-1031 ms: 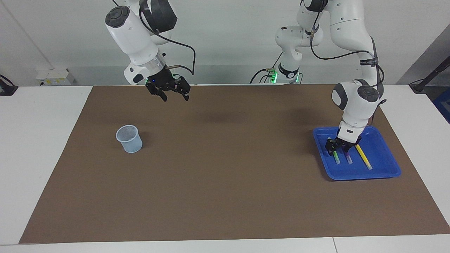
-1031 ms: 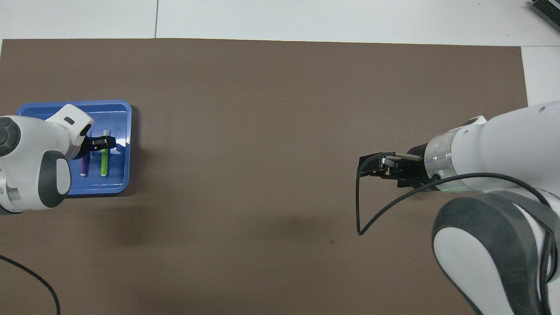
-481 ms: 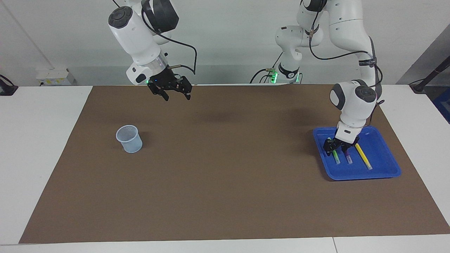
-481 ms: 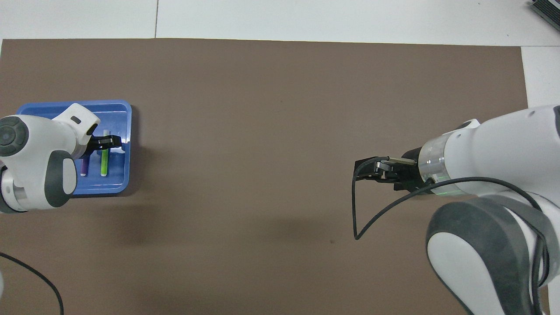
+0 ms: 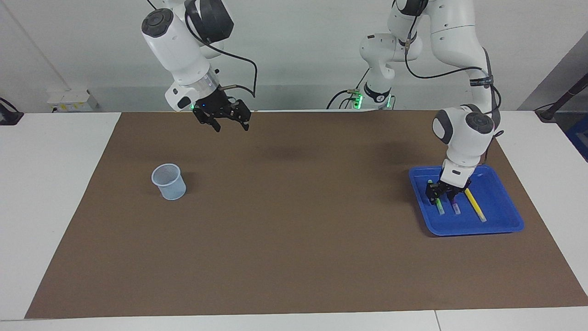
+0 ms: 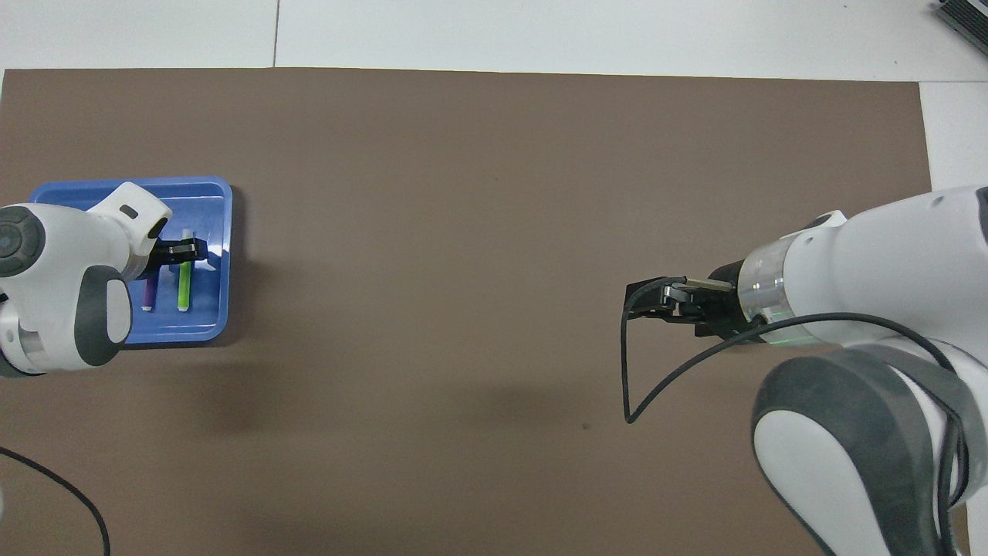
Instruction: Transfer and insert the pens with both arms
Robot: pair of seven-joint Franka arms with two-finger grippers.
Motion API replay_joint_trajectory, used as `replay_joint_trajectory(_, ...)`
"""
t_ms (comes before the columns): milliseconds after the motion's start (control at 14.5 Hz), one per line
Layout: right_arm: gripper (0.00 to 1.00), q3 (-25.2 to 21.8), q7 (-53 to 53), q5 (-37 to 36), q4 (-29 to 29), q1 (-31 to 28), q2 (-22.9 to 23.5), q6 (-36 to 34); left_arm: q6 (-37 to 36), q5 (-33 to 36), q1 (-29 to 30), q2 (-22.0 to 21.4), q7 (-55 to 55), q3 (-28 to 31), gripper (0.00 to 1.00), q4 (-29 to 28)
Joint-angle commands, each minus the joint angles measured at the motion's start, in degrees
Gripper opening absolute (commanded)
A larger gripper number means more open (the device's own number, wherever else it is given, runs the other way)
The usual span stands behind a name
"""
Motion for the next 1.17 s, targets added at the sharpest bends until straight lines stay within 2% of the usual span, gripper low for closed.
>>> replay_joint_trajectory(0,1.00,-0.16,0.72,1.20,-1.89,0.39,-1.50,1.62,3.94,0.64,0.45,2.57,0.70,0.00,0.70,0.04)
replay_joint_trajectory(137,1.00,-0.16,0.72,1.20,-1.89,0.39,-1.50,1.62,4.13,0.64,0.54,2.75,0.70,0.00,0.67,0.04)
replay_joint_trajectory(275,1.00,-0.16,0.72,1.20,-1.89,0.39,-1.50,1.62,4.13,0.64,0.54,2.84,0.61,0.00,0.57,0.04)
replay_joint_trajectory(481,1.00,-0.16,0.72,1.20,-1.89,0.39,-1.50,1.62,4.13,0.64,0.54,2.93,0.61,0.00,0.47,0.04)
replay_joint_trajectory(619,1.00,-0.16,1.24,1.20,-1.89,0.48,-1.50,1.62,4.13,0.64,0.54,2.93,0.61,0.00,0.35,0.04)
replay_joint_trajectory(825,1.00,-0.08,2.47,1.29,-1.80,0.48,-1.33,3.11,4.13,0.64,0.54,2.93,0.70,0.00,0.30,0.03)
replay_joint_trajectory(894,1.00,-0.16,2.39,1.81,-1.80,0.48,-1.33,3.20,4.13,0.64,0.54,2.93,0.70,0.00,0.23,0.04)
replay_joint_trajectory(1100,1.00,-0.16,2.39,2.26,-1.89,0.48,-1.33,3.20,4.13,0.64,0.54,2.93,0.70,0.09,0.19,0.04)
